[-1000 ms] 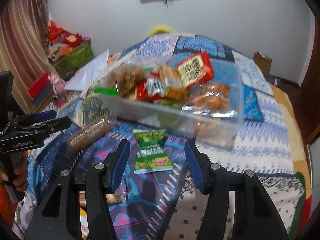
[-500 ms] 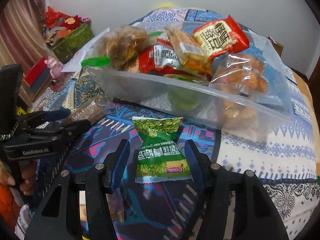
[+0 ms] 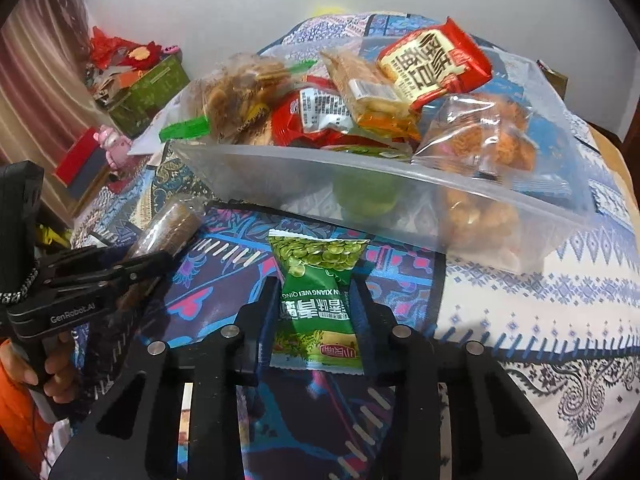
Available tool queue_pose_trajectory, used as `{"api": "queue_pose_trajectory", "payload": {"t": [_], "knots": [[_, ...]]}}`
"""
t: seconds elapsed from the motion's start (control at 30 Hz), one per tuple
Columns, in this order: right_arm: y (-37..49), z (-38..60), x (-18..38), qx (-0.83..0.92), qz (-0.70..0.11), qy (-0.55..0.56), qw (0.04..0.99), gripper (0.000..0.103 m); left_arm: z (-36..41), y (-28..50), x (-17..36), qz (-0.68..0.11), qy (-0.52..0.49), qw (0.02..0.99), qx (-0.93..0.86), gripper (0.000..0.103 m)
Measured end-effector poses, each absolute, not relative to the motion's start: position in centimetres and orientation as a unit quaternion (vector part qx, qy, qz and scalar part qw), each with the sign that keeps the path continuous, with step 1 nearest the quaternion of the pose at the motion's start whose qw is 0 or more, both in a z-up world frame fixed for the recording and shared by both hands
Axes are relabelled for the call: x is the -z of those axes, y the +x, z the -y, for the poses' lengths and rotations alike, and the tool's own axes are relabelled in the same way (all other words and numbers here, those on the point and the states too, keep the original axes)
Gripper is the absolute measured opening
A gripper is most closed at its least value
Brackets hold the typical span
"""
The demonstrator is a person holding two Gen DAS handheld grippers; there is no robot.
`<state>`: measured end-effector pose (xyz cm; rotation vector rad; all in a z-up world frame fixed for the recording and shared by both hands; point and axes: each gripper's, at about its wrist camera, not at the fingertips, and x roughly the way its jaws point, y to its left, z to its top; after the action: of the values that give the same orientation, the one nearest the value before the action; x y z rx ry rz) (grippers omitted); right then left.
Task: Organize snacks
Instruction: 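Grasp the long biscuit bar with the left tool while the right grasps the green pea bag, then lower the biscuit bar into the box with left tool while right drops the green bag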
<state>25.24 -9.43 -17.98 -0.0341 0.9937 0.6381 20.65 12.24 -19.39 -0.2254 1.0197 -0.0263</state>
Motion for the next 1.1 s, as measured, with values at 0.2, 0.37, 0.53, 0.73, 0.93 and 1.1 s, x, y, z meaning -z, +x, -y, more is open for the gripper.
{"api": "queue_pose_trajectory", "payload": {"t": [0.2, 0.37, 0.53, 0.73, 0.93, 1.1], "knots": [[24.1, 10.9, 15.8, -0.299, -0.441, -0.021, 0.846, 0.031, -11.9, 19.0, 17.1, -0.464, -0.104, 0.880, 0.008, 0.036], [23.4, 11.6, 14.2, -0.296, -0.421, -0.019, 0.857, 0.031, -12.0, 18.3, 14.5, -0.440, -0.111, 0.891, 0.007, 0.036], [23.1, 11.6, 12.3, -0.293, -0.396, -0.017, 0.870, 0.031, -11.4, 18.5, 11.1, -0.406, -0.107, 0.907, 0.012, 0.036], [23.8, 12.3, 10.7, -0.287, -0.373, -0.004, 0.882, 0.031, -9.7, 20.1, 8.9, -0.387, -0.098, 0.916, 0.025, 0.036], [25.7, 13.8, 9.1, -0.268, -0.354, 0.002, 0.896, 0.031, -7.5, 23.1, 8.2, -0.381, -0.098, 0.918, 0.042, 0.036], [27.5, 15.2, 8.4, -0.250, -0.345, 0.013, 0.905, 0.031, -5.5, 25.9, 8.0, -0.377, -0.104, 0.919, 0.059, 0.036]]}}
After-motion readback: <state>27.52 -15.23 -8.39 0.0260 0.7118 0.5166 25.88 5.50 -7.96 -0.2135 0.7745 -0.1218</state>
